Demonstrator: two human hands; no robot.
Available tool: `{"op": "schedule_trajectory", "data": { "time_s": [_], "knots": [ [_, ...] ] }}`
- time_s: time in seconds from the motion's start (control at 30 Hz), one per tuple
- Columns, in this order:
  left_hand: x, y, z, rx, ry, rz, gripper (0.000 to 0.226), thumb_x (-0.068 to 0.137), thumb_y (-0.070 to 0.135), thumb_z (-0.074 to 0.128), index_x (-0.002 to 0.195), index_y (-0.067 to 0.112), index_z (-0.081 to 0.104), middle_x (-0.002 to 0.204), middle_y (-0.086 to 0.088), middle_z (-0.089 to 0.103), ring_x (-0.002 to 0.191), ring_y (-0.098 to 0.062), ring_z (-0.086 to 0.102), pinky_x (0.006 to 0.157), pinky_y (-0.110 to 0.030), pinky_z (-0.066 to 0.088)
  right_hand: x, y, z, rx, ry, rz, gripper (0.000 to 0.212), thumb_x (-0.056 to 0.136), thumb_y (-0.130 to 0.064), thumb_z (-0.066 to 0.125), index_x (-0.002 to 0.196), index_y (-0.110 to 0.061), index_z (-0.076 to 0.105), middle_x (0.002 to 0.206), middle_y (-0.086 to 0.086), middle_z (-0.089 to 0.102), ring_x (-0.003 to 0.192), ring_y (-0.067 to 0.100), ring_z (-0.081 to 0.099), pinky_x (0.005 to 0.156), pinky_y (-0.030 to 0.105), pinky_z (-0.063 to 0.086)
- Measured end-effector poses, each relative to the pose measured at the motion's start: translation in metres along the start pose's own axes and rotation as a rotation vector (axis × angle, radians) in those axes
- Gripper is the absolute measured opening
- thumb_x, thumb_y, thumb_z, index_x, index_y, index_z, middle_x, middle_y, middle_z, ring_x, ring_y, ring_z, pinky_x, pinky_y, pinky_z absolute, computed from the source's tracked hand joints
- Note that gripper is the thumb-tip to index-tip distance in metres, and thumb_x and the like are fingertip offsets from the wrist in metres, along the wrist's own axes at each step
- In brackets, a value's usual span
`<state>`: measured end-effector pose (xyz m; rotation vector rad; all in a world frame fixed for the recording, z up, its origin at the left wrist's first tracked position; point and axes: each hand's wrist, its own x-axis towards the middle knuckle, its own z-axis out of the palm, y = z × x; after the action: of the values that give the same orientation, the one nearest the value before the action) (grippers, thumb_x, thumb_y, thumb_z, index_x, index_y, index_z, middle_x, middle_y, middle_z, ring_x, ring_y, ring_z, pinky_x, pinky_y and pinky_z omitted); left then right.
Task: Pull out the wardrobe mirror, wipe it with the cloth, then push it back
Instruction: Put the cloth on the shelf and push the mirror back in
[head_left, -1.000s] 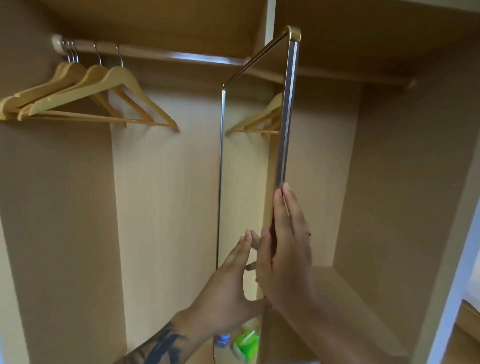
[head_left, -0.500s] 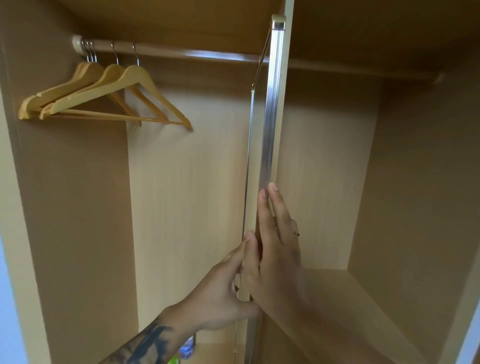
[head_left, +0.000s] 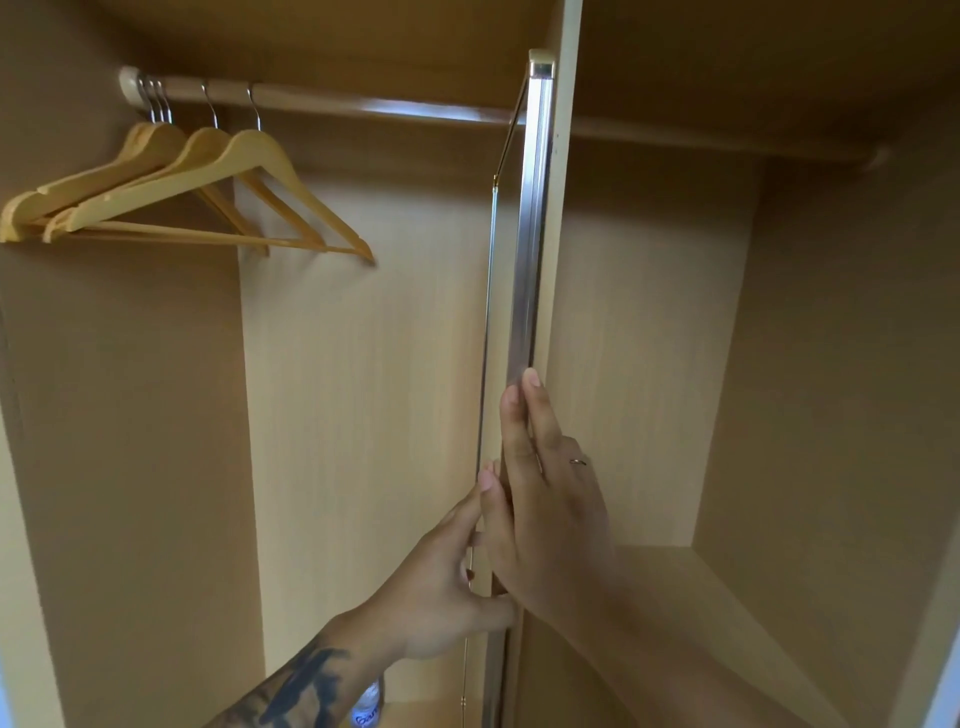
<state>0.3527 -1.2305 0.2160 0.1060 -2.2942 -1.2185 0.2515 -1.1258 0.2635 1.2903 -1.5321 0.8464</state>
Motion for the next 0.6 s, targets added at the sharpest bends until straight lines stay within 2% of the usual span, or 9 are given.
{"op": "schedule_trajectory", "data": {
  "time_s": [0.13, 0.23, 0.3, 0.37, 0.4, 0.43, 0.5, 0.53, 0.6],
  "knots": [
    [0.011, -0.007, -0.005, 0.059, -0.027, -0.028, 0.101, 0.085, 0.003, 0.077, 0.165, 0.039, 0.026, 0.159, -0.012, 0.046, 0.127, -0.004, 0.052, 0.087, -0.013, 0.047, 0.002, 0.011, 0.013, -0.014, 0.045, -0.02, 0.072, 0.099, -0.03, 0.052, 0.163, -0.012, 0.024, 0.173, 0.001, 0.014, 0.107, 0.02, 0.059, 0.097, 0.035, 0.042],
    [0.019, -0.014, -0.01, 0.1, -0.039, -0.045, 0.103, 0.086, 0.008, 0.078, 0.166, 0.04, 0.021, 0.161, 0.003, 0.047, 0.134, 0.005, 0.048, 0.092, -0.006, 0.041, 0.005, 0.018, 0.021, -0.083, 0.039, -0.035, 0.074, 0.1, -0.035, 0.051, 0.164, -0.014, 0.021, 0.175, 0.0, 0.011, 0.112, 0.02, 0.055, 0.098, 0.039, 0.04],
    [0.025, -0.017, -0.014, 0.13, -0.037, -0.049, 0.104, 0.086, 0.014, 0.08, 0.166, 0.044, 0.019, 0.161, 0.014, 0.046, 0.139, 0.007, 0.044, 0.099, -0.01, 0.041, 0.007, 0.022, 0.025, -0.115, 0.032, -0.044, 0.074, 0.101, -0.037, 0.049, 0.165, -0.015, 0.019, 0.175, 0.001, 0.012, 0.112, 0.019, 0.054, 0.099, 0.041, 0.039],
    [0.032, -0.02, -0.016, 0.15, -0.021, -0.054, 0.103, 0.086, 0.02, 0.082, 0.166, 0.043, 0.022, 0.162, 0.019, 0.044, 0.149, 0.002, 0.037, 0.118, -0.024, 0.037, 0.009, 0.026, 0.028, -0.142, 0.022, -0.046, 0.074, 0.101, -0.039, 0.049, 0.164, -0.014, 0.021, 0.174, 0.001, 0.016, 0.11, 0.019, 0.056, 0.098, 0.04, 0.037],
    [0.035, -0.022, -0.017, 0.174, -0.007, -0.05, 0.101, 0.085, 0.026, 0.083, 0.165, 0.044, 0.024, 0.161, 0.023, 0.044, 0.151, 0.004, 0.035, 0.123, -0.025, 0.033, 0.011, 0.028, 0.03, -0.162, 0.01, -0.041, 0.073, 0.101, -0.041, 0.048, 0.164, -0.014, 0.022, 0.174, 0.002, 0.017, 0.108, 0.02, 0.058, 0.097, 0.041, 0.037],
    [0.037, -0.026, -0.018, 0.212, 0.012, -0.049, 0.099, 0.085, 0.033, 0.084, 0.163, 0.048, 0.025, 0.16, 0.028, 0.043, 0.149, 0.01, 0.032, 0.122, -0.017, 0.029, 0.013, 0.03, 0.031, -0.185, -0.003, -0.034, 0.073, 0.101, -0.042, 0.047, 0.164, -0.014, 0.023, 0.174, 0.002, 0.017, 0.107, 0.021, 0.06, 0.096, 0.041, 0.037],
    [0.039, -0.032, -0.018, 0.284, 0.05, -0.064, 0.095, 0.085, 0.046, 0.082, 0.16, 0.055, 0.025, 0.155, 0.036, 0.045, 0.136, 0.027, 0.032, 0.105, 0.004, 0.026, 0.016, 0.033, 0.032, -0.224, -0.037, -0.017, 0.072, 0.1, -0.045, 0.046, 0.163, -0.014, 0.027, 0.173, 0.002, 0.019, 0.104, 0.021, 0.062, 0.095, 0.042, 0.04],
    [0.04, -0.036, -0.017, 0.309, 0.066, -0.066, 0.093, 0.086, 0.048, 0.08, 0.16, 0.055, 0.025, 0.152, 0.035, 0.048, 0.127, 0.035, 0.031, 0.098, 0.008, 0.026, 0.019, 0.033, 0.033, -0.238, -0.056, -0.009, 0.072, 0.099, -0.046, 0.045, 0.162, -0.014, 0.03, 0.173, 0.002, 0.021, 0.104, 0.021, 0.062, 0.095, 0.043, 0.042],
    [0.044, -0.044, -0.018, 0.341, 0.088, -0.059, 0.089, 0.089, 0.046, 0.079, 0.161, 0.051, 0.028, 0.153, 0.034, 0.049, 0.114, 0.043, 0.03, 0.092, 0.01, 0.028, 0.022, 0.035, 0.036, -0.261, -0.099, 0.001, 0.073, 0.098, -0.047, 0.044, 0.162, -0.014, 0.032, 0.173, 0.002, 0.024, 0.106, 0.021, 0.063, 0.096, 0.047, 0.045]
  ]
}}
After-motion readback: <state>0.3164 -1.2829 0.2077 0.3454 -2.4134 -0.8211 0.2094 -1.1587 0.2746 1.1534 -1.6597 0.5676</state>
